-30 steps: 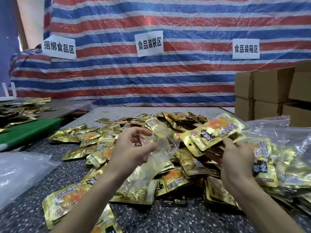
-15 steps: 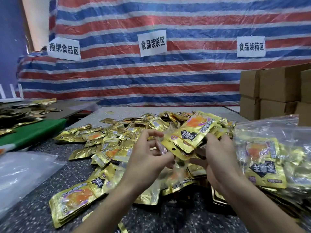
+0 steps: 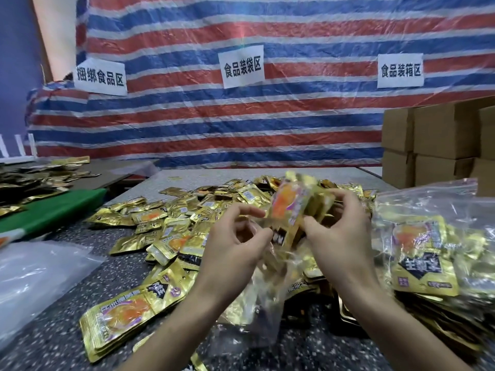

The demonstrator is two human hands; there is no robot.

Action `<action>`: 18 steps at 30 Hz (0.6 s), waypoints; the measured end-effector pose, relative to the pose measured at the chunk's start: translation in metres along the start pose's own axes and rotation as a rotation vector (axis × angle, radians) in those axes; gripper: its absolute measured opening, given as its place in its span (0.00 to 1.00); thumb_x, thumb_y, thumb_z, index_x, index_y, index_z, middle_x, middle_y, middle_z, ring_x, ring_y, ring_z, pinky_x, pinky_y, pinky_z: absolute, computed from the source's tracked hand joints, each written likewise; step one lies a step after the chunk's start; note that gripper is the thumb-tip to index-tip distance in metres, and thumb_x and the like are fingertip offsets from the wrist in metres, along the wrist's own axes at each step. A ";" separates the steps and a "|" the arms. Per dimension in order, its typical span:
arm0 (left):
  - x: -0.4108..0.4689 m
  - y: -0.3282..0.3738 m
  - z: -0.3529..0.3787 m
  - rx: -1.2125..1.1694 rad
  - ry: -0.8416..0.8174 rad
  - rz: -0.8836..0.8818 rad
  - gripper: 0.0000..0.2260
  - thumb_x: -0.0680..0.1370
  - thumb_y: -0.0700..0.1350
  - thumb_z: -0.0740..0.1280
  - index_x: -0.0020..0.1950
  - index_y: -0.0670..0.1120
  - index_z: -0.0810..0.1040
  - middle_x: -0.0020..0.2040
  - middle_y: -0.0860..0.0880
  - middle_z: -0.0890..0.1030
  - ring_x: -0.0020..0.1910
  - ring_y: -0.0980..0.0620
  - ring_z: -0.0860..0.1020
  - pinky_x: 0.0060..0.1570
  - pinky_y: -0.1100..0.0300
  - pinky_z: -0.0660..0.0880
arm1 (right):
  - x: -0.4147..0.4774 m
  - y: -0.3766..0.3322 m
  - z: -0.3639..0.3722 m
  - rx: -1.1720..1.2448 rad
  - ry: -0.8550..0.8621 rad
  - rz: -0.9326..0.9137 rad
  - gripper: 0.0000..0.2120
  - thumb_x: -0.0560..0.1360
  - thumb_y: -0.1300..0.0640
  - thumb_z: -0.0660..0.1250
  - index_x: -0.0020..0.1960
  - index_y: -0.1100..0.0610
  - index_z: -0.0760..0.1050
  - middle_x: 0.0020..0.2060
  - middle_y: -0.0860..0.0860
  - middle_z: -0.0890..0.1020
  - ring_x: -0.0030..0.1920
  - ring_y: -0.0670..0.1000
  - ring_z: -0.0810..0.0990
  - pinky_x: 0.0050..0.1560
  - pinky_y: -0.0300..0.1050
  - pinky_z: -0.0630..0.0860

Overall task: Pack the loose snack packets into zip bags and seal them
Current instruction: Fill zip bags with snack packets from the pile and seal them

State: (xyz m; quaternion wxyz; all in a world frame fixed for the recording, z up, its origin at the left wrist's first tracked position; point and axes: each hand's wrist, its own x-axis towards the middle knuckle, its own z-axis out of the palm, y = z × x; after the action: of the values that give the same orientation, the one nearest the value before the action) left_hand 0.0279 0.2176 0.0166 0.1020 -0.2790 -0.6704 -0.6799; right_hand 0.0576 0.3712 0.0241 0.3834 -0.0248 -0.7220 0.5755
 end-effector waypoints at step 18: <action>0.010 0.020 -0.017 -0.334 0.008 0.074 0.08 0.81 0.39 0.64 0.53 0.40 0.82 0.37 0.45 0.82 0.38 0.49 0.82 0.41 0.59 0.79 | 0.011 -0.035 -0.012 0.095 -0.106 -0.186 0.17 0.71 0.69 0.75 0.51 0.50 0.85 0.43 0.44 0.88 0.45 0.43 0.86 0.46 0.34 0.81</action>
State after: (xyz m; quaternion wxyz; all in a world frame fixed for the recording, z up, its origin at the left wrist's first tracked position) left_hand 0.0260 0.2023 0.0394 0.0819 -0.3137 -0.5368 -0.7789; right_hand 0.0710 0.3749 0.0604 0.3973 0.0907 -0.7123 0.5715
